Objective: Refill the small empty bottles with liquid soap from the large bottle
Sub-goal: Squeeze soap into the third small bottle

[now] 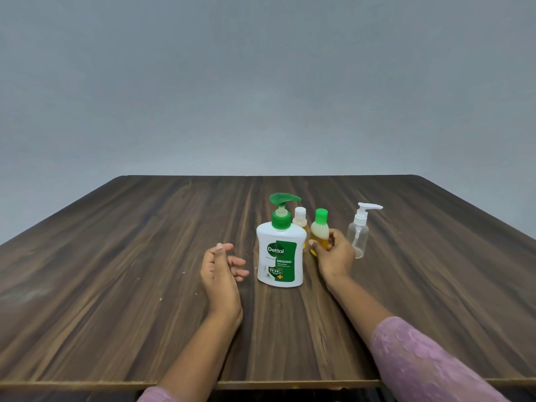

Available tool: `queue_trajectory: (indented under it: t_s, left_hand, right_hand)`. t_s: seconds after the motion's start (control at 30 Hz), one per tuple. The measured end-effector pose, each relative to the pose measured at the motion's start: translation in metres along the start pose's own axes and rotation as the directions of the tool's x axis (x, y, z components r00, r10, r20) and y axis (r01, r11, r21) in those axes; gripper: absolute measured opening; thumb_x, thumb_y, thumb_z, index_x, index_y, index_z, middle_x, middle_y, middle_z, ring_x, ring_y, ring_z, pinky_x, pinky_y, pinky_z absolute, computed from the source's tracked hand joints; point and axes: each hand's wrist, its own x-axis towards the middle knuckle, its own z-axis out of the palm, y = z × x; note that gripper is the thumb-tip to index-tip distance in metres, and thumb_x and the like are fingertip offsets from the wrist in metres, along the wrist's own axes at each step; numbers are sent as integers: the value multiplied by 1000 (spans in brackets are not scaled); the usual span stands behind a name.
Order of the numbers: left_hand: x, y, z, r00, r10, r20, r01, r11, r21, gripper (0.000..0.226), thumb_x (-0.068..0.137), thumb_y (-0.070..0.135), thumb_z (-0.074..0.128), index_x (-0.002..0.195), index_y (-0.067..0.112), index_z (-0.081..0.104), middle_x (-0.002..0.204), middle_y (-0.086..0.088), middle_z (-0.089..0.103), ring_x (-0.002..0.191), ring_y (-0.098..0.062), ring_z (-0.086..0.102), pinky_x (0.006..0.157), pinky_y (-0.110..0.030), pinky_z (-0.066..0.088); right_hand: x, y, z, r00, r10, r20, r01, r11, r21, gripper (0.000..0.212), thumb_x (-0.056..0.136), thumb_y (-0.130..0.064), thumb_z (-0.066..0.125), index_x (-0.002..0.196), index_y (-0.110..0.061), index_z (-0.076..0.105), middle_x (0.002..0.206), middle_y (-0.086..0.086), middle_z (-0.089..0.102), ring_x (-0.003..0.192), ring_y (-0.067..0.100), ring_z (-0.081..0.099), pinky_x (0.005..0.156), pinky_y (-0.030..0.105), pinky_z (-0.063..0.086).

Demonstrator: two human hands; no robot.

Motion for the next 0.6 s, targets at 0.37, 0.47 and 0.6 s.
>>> queue_trajectory:
  t_s: [0.37, 0.47, 0.6]
  left_hand:
    - [2, -5, 0, 997, 4, 71, -10, 996, 85, 30, 103, 23, 38, 85, 12, 60, 63, -8, 55, 43, -6, 50, 43, -15, 39]
    - [2, -6, 0, 997, 7, 78, -14, 996, 87, 30, 103, 22, 37, 86, 12, 60, 63, -9, 55, 43, -6, 51, 43, -15, 40]
    - [0, -7, 0, 996, 11, 84, -18, 996, 83, 30, 103, 21, 37, 86, 11, 60, 63, -8, 56, 43, -5, 51, 44, -16, 41]
  right_hand:
    - [-4, -1, -3, 998, 31, 57, -29, 999, -34, 56, 76, -6, 78, 126, -6, 53, 120, 10, 63, 108, 23, 58, 95, 34, 47]
    - [-22, -3, -16, 998, 29, 63, -25, 998, -62, 63, 76, -5, 78, 131, -5, 47, 129, 10, 55, 118, 24, 54, 100, 35, 45]
    - [-41, 1, -36, 993, -17, -118, 14, 1000, -27, 48, 75, -5, 78, 113, -6, 50, 113, 6, 46, 99, 25, 53, 87, 42, 48]
